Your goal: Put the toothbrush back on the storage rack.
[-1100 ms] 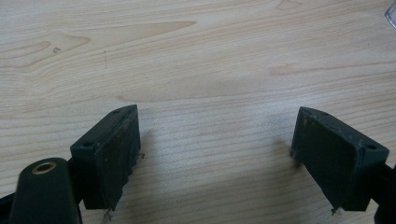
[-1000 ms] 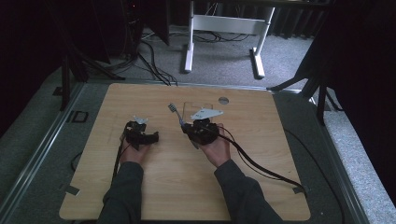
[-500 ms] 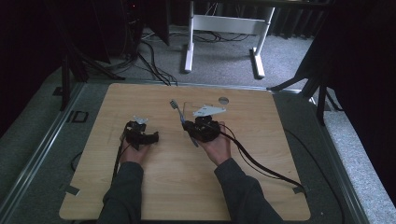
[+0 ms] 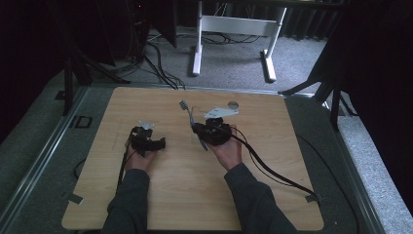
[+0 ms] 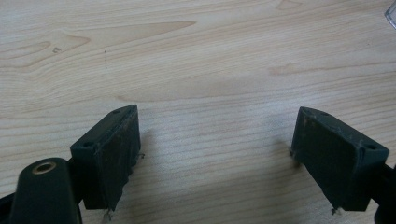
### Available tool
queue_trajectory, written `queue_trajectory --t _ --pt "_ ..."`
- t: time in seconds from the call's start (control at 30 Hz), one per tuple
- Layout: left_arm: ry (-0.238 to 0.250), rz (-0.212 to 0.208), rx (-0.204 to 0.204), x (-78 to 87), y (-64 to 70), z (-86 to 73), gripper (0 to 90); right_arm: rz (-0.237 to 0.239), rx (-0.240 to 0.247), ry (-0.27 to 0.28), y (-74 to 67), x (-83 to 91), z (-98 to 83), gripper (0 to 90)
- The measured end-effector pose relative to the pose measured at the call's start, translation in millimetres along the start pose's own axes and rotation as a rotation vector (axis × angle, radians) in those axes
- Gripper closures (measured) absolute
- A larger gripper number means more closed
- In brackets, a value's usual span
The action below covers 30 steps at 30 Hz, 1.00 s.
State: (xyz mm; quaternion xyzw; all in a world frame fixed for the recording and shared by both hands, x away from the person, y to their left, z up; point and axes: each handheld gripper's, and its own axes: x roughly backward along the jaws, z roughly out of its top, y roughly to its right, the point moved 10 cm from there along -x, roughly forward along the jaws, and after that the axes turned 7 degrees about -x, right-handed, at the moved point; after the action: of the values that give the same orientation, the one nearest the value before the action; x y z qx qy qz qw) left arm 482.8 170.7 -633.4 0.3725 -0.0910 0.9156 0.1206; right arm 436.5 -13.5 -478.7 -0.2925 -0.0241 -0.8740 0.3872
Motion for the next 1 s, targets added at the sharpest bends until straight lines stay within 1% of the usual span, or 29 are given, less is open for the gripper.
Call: queue_trajectory --t 0.37,0.6,0.83,1.0 --pt "0.000 0.000 0.000 0.0 0.0 0.0 15.7 -0.009 -0.010 0.012 4.9 0.7 4.5 81.5" --pt "0.000 0.000 0.000 0.0 0.0 0.0 15.7 -0.014 -0.025 0.032 8.0 1.5 9.0 81.6" --pt "0.001 0.000 0.001 -0.1 0.0 0.1 15.7 -0.023 -0.024 0.039 10.8 1.7 10.9 81.5" --pt "0.000 0.000 0.000 -0.1 0.0 0.0 15.7 -0.022 -0.035 0.048 12.9 1.8 13.3 81.5"
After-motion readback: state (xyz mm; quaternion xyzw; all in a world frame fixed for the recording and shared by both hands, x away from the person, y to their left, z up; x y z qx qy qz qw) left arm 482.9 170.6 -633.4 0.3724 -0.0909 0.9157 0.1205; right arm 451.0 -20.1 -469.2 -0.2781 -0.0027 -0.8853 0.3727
